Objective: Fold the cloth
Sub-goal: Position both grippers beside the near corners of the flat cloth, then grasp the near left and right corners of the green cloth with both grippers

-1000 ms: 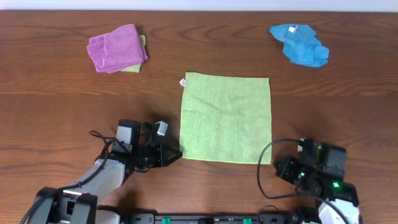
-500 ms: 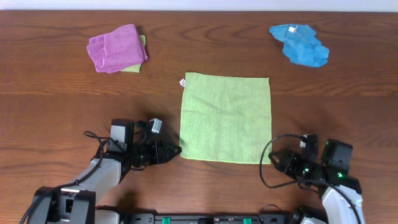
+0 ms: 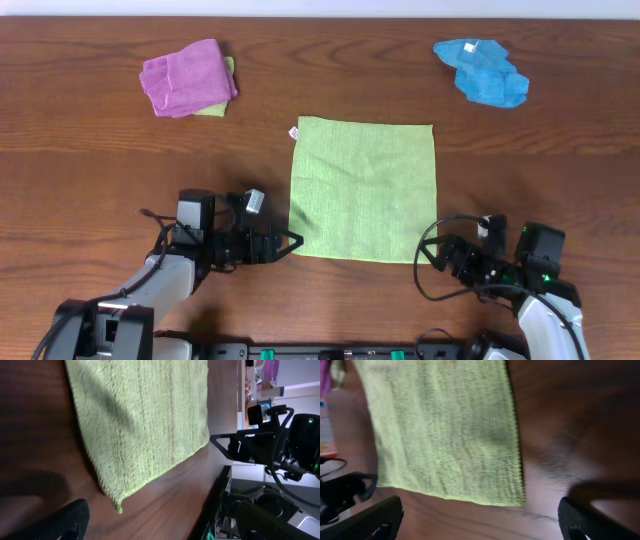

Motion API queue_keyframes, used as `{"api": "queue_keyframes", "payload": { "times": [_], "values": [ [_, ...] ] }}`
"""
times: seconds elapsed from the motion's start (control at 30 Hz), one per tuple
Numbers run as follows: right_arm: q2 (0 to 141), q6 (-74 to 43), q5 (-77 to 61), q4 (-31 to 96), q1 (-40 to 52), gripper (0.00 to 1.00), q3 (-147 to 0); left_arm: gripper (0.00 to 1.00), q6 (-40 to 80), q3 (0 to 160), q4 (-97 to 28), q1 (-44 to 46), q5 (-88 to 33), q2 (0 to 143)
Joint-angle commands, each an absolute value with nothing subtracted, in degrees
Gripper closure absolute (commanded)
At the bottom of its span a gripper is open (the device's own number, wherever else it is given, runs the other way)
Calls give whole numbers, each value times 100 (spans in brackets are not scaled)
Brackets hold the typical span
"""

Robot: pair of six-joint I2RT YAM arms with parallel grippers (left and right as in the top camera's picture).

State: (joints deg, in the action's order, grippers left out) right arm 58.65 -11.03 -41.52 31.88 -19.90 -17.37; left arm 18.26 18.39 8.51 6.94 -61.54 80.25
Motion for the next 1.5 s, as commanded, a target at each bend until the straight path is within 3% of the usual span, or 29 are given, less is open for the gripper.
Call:
{"api": "queue_keyframes", "payload": {
  "times": [0.0, 0.2, 0.43, 0.63, 0.8, 1.47],
  "values": [
    [5874, -1066, -4615, 3192, -2045, 1, -1706, 5, 1846, 1839, 947, 672, -6241, 8062],
    [5874, -1068, -4611, 3173, -2045, 1, -1706, 5, 2368, 1839, 1081, 672, -6237, 8062],
    [5874, -1181, -4370, 3170, -2045, 1, -1706, 5, 3249, 1839, 1031, 672, -5398, 8062],
    [5874, -1216, -4198, 3175, -2045, 3, -1706, 5, 3336, 1837, 1020, 674, -5406, 8062],
    [5881, -1105, -3979, 3098, -2045, 15, -1706, 4, 3347, 1837, 854, 679, -5367, 8062],
    [7052, -1199, -4165, 2191, -2045, 14, -1706, 1, 3599, 1839, 1879, 725, -5852, 8884]
  ]
}}
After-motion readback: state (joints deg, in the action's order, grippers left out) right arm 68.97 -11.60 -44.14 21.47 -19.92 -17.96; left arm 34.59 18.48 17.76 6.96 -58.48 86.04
